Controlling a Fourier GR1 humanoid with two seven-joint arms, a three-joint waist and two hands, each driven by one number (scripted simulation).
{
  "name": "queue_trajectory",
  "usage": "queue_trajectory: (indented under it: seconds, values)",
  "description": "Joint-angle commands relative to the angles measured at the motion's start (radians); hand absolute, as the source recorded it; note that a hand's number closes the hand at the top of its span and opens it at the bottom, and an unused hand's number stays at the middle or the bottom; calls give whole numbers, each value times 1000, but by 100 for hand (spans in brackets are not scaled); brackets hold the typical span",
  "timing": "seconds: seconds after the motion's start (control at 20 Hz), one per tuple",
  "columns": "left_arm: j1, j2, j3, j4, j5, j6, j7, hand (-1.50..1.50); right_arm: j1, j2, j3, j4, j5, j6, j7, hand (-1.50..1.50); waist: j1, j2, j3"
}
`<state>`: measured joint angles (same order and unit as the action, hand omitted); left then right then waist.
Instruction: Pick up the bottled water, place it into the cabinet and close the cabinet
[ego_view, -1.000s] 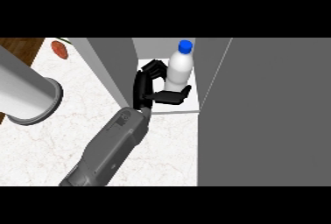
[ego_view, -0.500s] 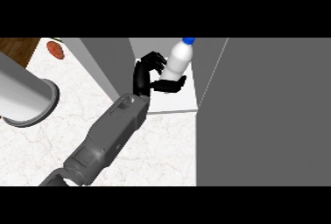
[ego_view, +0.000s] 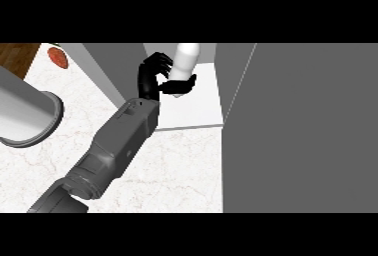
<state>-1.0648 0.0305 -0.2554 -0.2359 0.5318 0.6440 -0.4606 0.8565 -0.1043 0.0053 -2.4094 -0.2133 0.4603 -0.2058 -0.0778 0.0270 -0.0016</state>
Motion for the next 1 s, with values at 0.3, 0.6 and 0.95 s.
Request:
queue_trajectory:
  seconds: [0.3,0.6,0.95]
  values:
    - [-82,15,-7,129,-61,90,-80,-150,-8,-7,-30,-21,-87,23,-7,-150,-20,7,0]
    - [-125,38,6,156,-59,55,-51,-150,64,-13,-14,-44,-101,65,-22,-150,-30,4,0]
    - [-132,42,57,60,-19,-130,-179,-150,31,-33,-46,-36,-126,59,-7,-150,-4,3,-1]
